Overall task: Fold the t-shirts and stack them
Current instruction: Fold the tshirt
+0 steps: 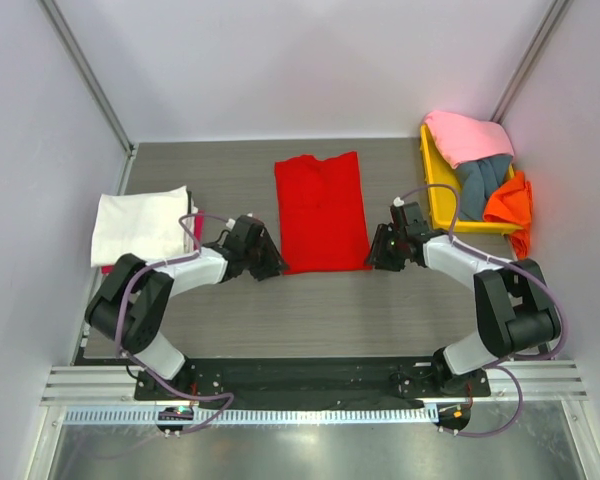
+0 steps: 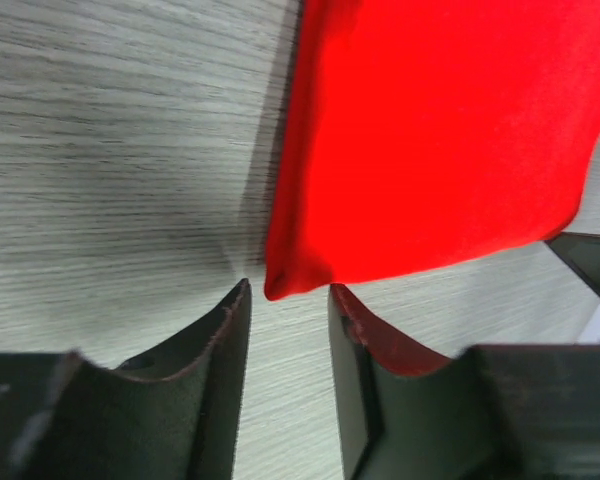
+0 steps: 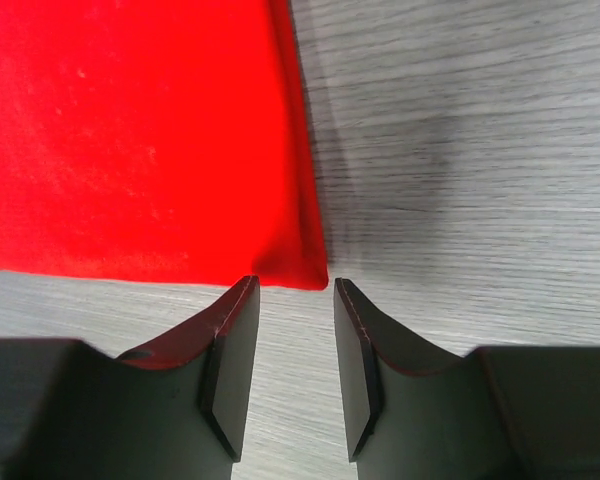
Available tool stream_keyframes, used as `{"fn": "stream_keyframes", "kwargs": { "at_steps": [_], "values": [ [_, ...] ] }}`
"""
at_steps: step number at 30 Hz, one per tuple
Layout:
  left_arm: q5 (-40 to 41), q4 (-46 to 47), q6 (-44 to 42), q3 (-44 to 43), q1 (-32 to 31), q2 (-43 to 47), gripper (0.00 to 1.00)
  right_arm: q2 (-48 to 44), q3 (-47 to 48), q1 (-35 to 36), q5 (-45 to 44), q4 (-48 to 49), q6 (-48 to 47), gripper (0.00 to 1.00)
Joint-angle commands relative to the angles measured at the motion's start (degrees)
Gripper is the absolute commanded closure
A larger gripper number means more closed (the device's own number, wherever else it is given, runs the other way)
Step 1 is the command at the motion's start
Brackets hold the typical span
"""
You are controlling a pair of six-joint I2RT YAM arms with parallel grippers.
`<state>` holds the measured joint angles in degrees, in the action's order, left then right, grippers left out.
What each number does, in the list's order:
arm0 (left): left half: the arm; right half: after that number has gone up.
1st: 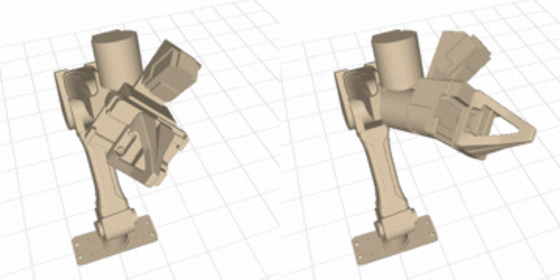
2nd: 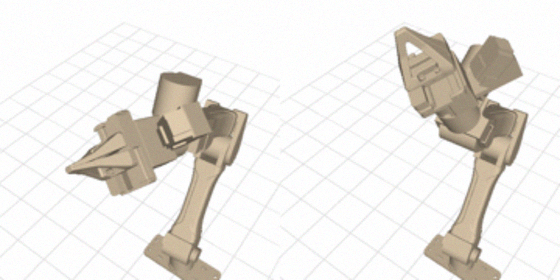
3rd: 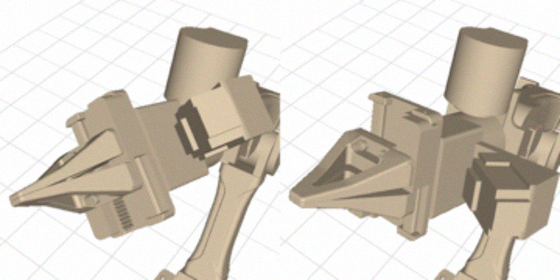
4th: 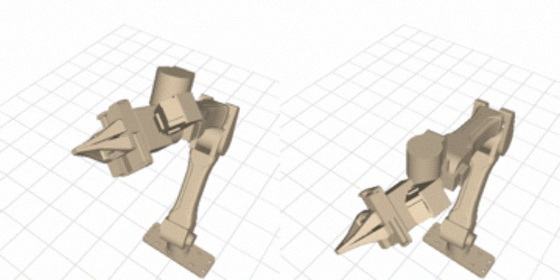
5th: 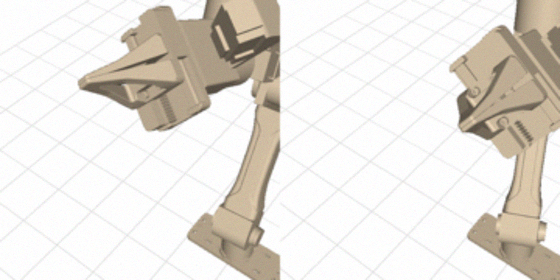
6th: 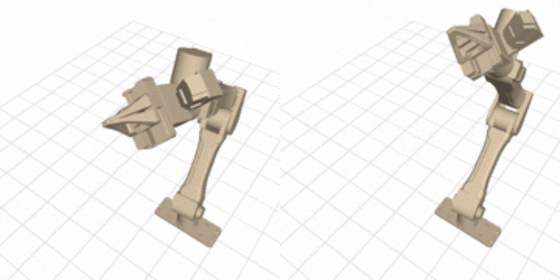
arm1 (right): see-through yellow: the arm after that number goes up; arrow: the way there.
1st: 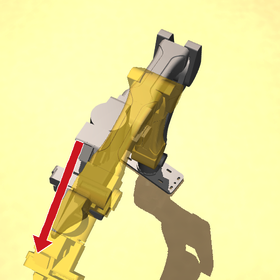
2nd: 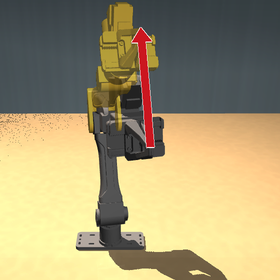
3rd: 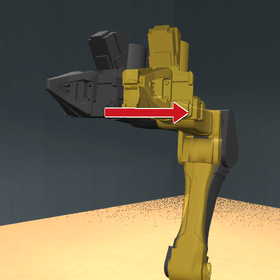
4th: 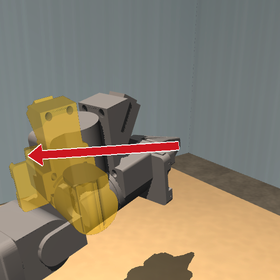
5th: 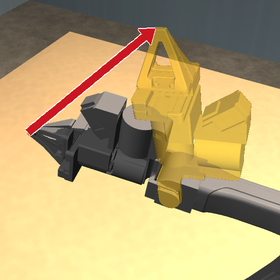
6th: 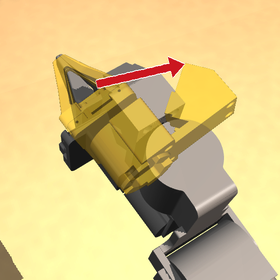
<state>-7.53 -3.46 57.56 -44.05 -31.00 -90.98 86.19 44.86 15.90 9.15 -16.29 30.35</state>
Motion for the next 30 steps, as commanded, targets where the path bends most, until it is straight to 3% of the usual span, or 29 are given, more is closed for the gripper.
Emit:
{"fn": "stream_keyframes", "kwargs": {
  "at_steps": [1,14,17,21,25,29,30],
  "values": [
    [0.8,1.6,-1.5,-1.8,0.0,-0.8,0.63,0.7,2.2,-0.3,-1.7,1.8,-1.3,0.59],
    [0.1,2.2,-0.8,-2.4,-0.7,-3.5,0.68,4.4,1.3,-0.3,-0.8,4.2,-1.1,0.69],
    [0.6,2.3,-0.5,-2.4,-1.1,-3.9,0.74,4.8,1.5,-0.3,-0.1,4.8,-1.1,0.77],
    [0.8,2.1,-0.5,-1.9,-1.2,-3.9,0.78,5.4,1.6,-0.3,1.2,4.8,-1.1,0.99],
    [1.9,2.4,-0.6,-1.6,-1.4,-4.5,0.79,5.0,1.0,-0.3,2.3,5.1,-0.9,0.99],
    [2.0,2.8,-0.8,-1.4,-1.6,-5.2,1.0,3.5,0.3,-0.3,2.4,5.0,-1.0,0.99],
    [2.0,2.8,-0.6,-1.2,-1.7,-4.8,1.0,3.0,0.3,-0.3,2.3,3.9,-1.3,0.99]
  ]
}}
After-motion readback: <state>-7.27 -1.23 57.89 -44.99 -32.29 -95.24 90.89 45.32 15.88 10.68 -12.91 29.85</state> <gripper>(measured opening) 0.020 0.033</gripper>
